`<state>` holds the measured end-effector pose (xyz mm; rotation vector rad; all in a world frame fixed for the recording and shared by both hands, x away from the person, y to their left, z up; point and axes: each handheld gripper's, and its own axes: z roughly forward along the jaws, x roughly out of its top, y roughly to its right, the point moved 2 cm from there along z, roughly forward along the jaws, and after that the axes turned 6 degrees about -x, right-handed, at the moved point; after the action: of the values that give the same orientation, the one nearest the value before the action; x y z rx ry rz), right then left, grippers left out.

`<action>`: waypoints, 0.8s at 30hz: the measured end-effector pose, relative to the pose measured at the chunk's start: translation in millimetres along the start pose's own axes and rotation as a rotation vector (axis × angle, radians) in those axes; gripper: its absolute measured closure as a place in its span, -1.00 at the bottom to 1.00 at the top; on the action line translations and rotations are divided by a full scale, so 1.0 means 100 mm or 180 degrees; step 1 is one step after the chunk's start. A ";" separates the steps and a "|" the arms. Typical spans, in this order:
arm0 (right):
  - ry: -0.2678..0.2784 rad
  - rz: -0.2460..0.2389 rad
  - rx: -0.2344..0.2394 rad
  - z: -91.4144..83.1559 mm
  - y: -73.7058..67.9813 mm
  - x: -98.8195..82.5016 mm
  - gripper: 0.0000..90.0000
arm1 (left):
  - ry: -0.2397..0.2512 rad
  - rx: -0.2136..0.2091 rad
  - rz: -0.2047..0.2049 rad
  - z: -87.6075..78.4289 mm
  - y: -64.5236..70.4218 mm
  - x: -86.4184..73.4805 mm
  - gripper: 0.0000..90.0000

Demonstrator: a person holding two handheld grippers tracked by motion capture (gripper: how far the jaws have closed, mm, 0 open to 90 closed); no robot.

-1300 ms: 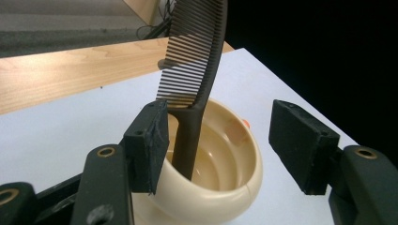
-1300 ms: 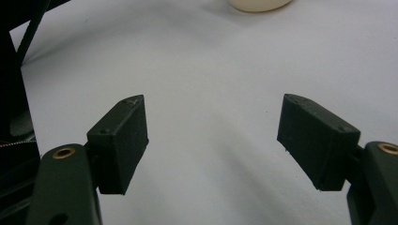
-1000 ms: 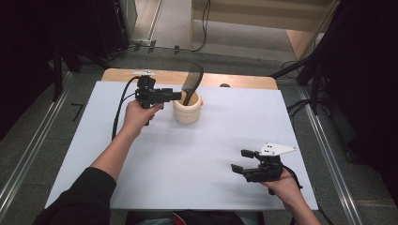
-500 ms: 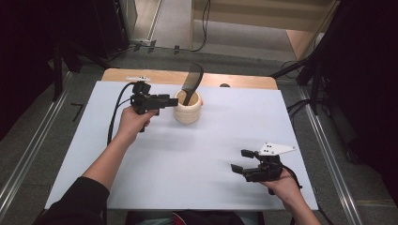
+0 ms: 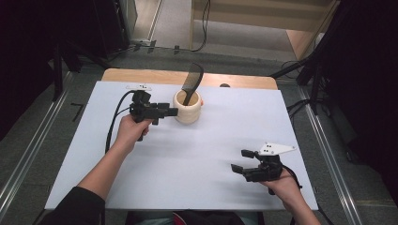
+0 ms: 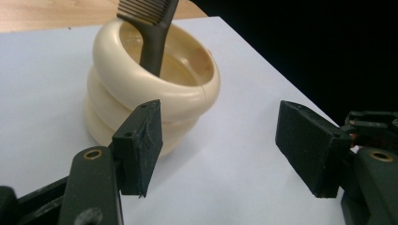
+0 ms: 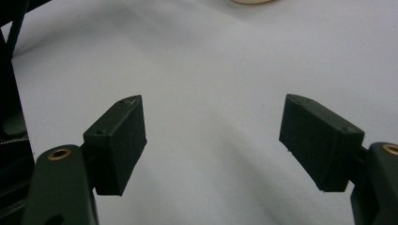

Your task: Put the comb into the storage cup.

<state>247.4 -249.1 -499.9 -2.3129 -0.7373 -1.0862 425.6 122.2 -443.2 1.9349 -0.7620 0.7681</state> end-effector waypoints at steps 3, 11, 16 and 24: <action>-0.0006 0.0001 -0.0007 0.00 0.00 0.00 -0.53 | -0.0060 -0.0010 -0.0005 0.00 0.04 -0.06 -0.27; -0.0012 0.0003 -0.0013 0.00 0.00 0.00 -0.53 | -0.0107 0.0008 0.0084 -0.05 0.13 -0.16 -0.27; -0.0021 0.0011 -0.0031 0.01 0.01 0.00 -0.53 | -0.0125 -0.0011 0.0076 -0.08 0.16 -0.23 -0.27; -0.0043 0.0014 -0.0034 0.01 0.01 -0.01 -0.53 | -0.0140 -0.0024 0.0058 -0.13 0.24 -0.35 -0.27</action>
<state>248.0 -249.8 -501.3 -2.3319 -0.7327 -1.0763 382.9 131.3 -452.1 1.9462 -0.8089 0.7346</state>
